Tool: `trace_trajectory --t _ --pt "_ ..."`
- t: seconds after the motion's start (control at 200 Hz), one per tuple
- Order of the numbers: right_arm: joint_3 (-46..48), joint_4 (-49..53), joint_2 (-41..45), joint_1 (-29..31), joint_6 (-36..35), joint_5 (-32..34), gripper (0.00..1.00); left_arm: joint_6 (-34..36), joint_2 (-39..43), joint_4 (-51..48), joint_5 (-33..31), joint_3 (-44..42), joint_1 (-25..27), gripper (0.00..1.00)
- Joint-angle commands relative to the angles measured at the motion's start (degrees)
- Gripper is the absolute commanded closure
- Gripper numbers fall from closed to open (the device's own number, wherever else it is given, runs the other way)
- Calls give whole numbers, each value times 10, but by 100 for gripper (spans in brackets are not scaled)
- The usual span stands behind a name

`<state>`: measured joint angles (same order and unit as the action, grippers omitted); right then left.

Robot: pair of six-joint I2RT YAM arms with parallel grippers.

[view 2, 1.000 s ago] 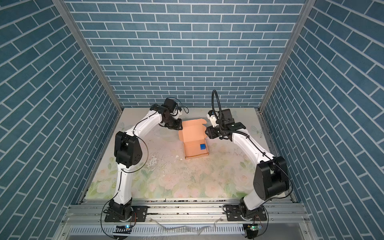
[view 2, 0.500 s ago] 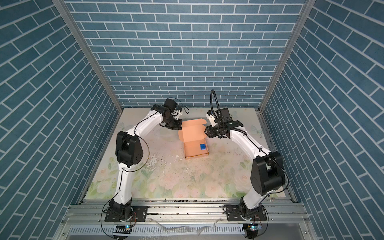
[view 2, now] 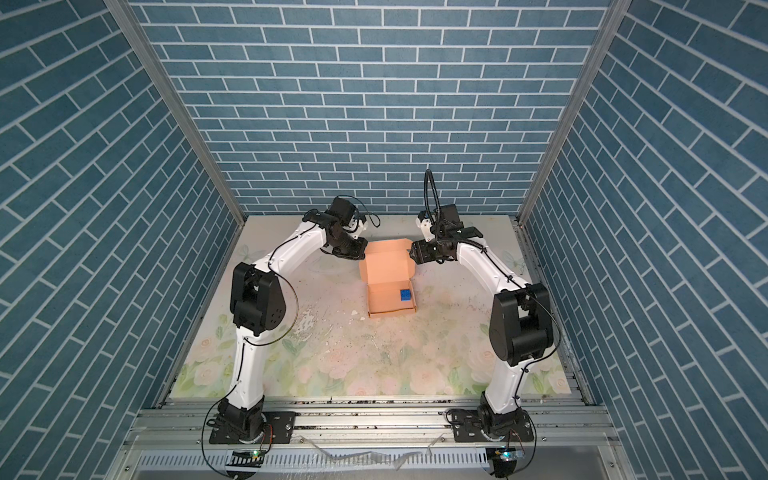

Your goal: Fold the paper box

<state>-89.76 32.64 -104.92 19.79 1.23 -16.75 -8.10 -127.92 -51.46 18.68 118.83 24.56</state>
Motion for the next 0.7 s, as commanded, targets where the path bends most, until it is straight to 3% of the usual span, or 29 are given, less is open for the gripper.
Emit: trace_trajectory --t 0.0,0.45,0.695 --pt "-33 47 -24 -4 -16 -13 30 6 27 15 -7 -21 8 100" --pt "-136 142 -106 -5 -57 -33 33 6 72 58 -27 -82 25 100" --pt "-175 172 -133 -4 -65 -43 45 6 79 63 -35 -90 31 100"
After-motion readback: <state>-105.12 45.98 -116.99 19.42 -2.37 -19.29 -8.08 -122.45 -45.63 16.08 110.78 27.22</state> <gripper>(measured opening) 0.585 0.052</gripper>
